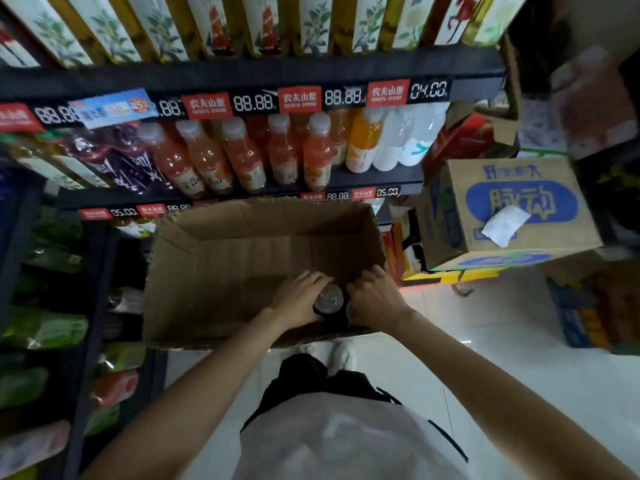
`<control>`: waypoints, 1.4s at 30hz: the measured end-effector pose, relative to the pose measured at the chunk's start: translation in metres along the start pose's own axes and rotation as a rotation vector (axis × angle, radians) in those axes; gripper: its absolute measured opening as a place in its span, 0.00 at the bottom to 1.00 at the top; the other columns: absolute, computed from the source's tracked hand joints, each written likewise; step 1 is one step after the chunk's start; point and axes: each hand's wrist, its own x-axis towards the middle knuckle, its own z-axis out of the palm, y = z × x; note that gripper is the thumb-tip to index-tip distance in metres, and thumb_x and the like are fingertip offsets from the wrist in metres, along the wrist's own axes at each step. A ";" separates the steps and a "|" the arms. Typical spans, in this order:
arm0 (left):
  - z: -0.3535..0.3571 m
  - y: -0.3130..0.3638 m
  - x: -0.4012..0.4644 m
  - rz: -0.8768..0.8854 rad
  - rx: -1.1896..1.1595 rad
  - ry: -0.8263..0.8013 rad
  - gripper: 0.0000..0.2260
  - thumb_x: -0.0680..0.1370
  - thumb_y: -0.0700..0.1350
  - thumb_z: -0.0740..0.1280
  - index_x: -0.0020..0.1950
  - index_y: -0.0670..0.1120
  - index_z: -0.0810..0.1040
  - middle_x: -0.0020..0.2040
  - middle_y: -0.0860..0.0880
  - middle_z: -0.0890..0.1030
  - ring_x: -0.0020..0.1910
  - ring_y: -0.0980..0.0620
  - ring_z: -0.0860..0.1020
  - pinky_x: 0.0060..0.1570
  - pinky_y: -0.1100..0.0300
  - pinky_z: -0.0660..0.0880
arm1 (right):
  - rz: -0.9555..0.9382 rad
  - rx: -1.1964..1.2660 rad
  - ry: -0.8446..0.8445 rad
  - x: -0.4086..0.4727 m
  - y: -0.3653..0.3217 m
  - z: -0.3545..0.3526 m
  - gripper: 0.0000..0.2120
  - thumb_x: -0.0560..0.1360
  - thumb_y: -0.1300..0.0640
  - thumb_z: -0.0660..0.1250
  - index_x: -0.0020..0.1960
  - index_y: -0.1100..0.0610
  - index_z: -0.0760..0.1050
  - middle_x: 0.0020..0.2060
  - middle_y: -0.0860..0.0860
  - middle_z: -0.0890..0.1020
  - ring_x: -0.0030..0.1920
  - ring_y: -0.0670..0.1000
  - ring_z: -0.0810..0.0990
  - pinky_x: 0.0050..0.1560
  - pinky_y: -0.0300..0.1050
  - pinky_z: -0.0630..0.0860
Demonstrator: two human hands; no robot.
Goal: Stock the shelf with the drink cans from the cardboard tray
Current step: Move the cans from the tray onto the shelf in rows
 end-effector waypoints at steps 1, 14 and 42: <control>0.004 0.001 0.003 0.000 0.004 0.001 0.33 0.71 0.49 0.72 0.72 0.49 0.62 0.69 0.51 0.67 0.66 0.49 0.67 0.58 0.55 0.69 | 0.004 0.000 -0.085 0.001 -0.003 -0.002 0.18 0.66 0.43 0.69 0.47 0.56 0.78 0.40 0.52 0.83 0.45 0.54 0.79 0.53 0.47 0.67; 0.016 -0.028 -0.013 -0.183 -0.163 0.120 0.30 0.69 0.50 0.74 0.68 0.50 0.66 0.64 0.50 0.70 0.57 0.44 0.76 0.51 0.51 0.75 | 0.139 -0.022 -0.070 0.022 -0.011 0.009 0.22 0.55 0.48 0.78 0.44 0.57 0.79 0.37 0.55 0.81 0.38 0.55 0.80 0.42 0.45 0.74; -0.276 0.052 -0.043 0.166 -1.055 0.759 0.19 0.62 0.61 0.70 0.50 0.57 0.79 0.48 0.60 0.81 0.48 0.64 0.79 0.43 0.68 0.75 | 0.271 1.884 0.746 -0.042 0.105 -0.209 0.24 0.64 0.48 0.73 0.59 0.50 0.76 0.56 0.53 0.81 0.58 0.54 0.79 0.62 0.56 0.73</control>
